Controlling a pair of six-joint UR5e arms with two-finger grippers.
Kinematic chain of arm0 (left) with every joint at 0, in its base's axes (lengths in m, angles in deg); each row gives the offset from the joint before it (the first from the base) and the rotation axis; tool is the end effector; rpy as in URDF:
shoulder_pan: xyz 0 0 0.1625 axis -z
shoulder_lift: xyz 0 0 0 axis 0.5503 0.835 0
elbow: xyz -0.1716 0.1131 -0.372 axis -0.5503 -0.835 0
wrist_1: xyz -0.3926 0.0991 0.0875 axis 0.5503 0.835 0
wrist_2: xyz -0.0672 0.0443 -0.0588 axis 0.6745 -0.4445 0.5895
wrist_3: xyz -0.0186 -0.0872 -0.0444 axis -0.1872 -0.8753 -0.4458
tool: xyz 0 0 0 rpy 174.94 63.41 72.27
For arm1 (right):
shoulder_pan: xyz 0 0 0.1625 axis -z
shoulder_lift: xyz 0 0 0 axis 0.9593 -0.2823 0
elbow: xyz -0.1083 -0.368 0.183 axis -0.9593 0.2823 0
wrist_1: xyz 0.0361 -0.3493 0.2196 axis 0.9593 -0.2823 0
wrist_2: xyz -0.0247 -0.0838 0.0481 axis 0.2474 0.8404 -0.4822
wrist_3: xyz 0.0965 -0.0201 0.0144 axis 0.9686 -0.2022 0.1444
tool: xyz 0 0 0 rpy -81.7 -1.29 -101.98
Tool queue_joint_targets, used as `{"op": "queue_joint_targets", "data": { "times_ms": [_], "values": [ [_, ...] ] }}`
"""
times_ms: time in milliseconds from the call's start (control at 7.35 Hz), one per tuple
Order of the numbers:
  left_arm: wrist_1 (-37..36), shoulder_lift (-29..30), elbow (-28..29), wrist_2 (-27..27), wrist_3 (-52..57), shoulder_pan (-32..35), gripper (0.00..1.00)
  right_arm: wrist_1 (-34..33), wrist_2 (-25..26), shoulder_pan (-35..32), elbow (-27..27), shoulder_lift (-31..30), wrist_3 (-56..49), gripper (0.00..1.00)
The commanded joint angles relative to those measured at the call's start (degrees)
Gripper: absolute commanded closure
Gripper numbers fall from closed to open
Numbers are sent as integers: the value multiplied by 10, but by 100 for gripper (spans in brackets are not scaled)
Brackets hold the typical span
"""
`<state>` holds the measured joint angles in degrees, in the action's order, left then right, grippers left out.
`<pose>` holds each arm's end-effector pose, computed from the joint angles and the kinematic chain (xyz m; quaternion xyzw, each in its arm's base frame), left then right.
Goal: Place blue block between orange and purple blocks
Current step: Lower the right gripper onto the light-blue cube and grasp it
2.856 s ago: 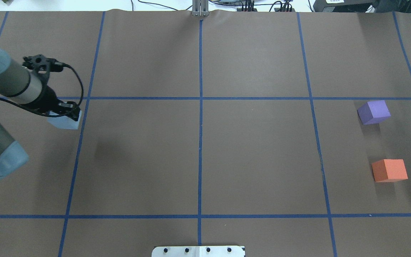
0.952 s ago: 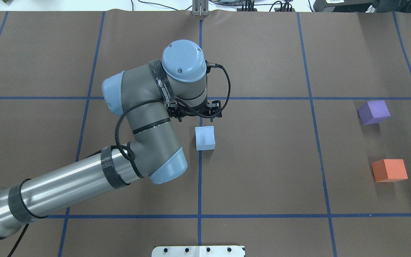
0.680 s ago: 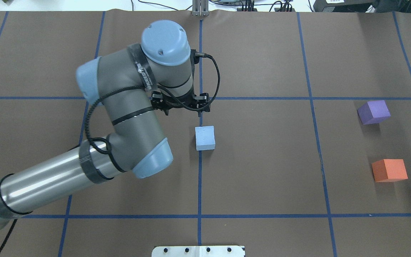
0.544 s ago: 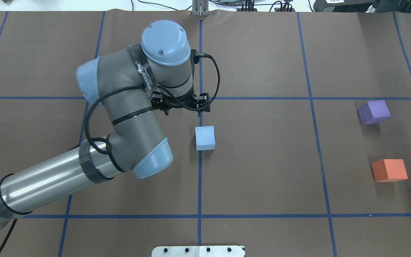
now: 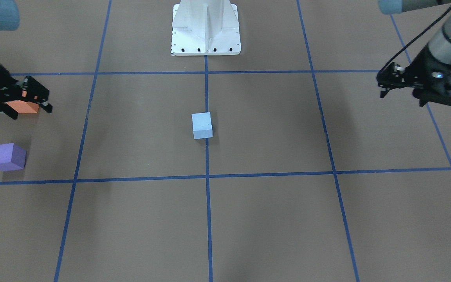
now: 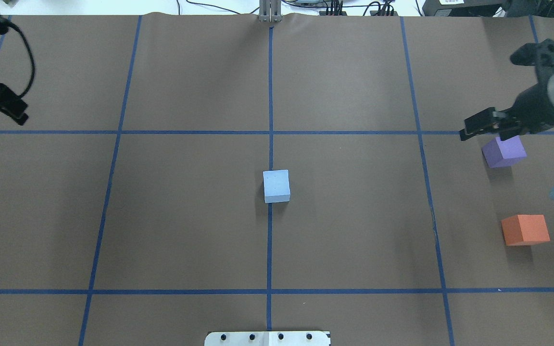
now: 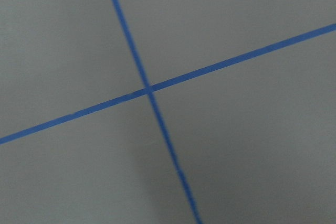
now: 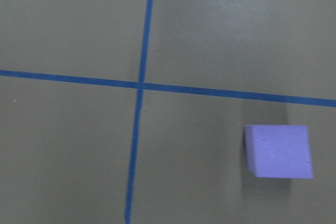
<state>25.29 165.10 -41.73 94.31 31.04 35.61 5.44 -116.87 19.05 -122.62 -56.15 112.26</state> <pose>0.1197 -0.5133 0.3724 0.0483 0.3435 0.1539 0.9252 -0.2414 -0.4669 0.3633 0.0588 -0.4499 -0.0008 0.8912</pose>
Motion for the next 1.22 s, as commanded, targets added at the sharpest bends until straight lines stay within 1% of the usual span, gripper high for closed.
{"op": "queue_joint_targets", "data": {
  "times_ms": [0, 136, 272, 408, 544, 680, 816, 1088],
  "values": [
    [7, -87, 32, 17, 156, 109, 0, -108, 105, 149, 5, 148, 132, 0],
    [7, -105, 60, 17, 214, 145, 0, -198, 153, 192, 22, 226, 138, 0],
    [8, -127, 70, 18, 221, 170, 0, -206, 187, 231, 52, 258, 157, 0],
    [24, -143, 65, 18, 222, 180, 0, -197, 215, 260, 94, 297, 193, 0],
    [42, -157, 65, 18, 221, 180, 0, -194, 238, 281, 134, 327, 199, 0],
    [43, -164, 64, 20, 221, 180, 0, -145, 248, 285, 187, 332, 192, 0],
    [44, -167, 63, 21, 221, 180, 0, -68, 249, 285, 231, 335, 196, 0],
    [44, -168, 59, 21, 219, 180, 0, -63, 249, 286, 263, 361, 199, 0]
  ]
}}
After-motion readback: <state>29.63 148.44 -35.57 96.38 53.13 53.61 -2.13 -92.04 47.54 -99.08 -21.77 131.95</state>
